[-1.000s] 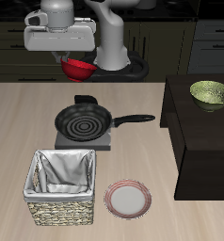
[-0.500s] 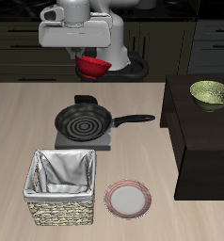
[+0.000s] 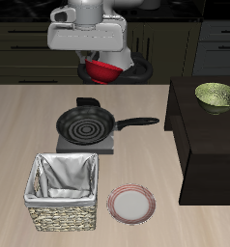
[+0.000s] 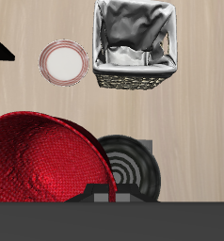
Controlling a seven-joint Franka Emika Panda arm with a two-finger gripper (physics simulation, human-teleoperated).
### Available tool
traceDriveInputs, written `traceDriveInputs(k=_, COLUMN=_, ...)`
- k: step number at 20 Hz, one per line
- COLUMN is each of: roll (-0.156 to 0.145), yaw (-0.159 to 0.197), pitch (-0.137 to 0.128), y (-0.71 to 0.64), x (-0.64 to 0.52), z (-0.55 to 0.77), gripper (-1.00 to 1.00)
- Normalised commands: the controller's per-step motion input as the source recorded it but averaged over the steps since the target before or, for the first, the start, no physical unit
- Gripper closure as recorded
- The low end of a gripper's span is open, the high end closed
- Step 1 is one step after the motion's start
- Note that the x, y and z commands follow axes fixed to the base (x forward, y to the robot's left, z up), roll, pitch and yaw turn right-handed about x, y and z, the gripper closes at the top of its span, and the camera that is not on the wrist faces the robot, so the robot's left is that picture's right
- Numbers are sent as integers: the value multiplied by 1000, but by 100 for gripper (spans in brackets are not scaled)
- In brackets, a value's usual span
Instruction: Place the red bowl on the plate
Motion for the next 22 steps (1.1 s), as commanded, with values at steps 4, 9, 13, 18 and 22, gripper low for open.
traceDriveInputs(k=4, roll=-23, yaw=6, pitch=-11, y=208, x=276, z=54, gripper=100)
traceDriveInputs(k=9, roll=-12, yaw=14, pitch=-1, y=161, x=204, z=26, gripper=100)
traceDriveInputs(k=13, roll=-18, yaw=18, pitch=-30, y=76, x=175, z=116, gripper=100)
traceDriveInputs(k=18, roll=-16, yaw=-9, pitch=-1, y=36, x=238, z=92, gripper=100)
traceDriveInputs(k=22, roll=-27, yaw=0, pitch=-17, y=40, x=275, z=133, gripper=100)
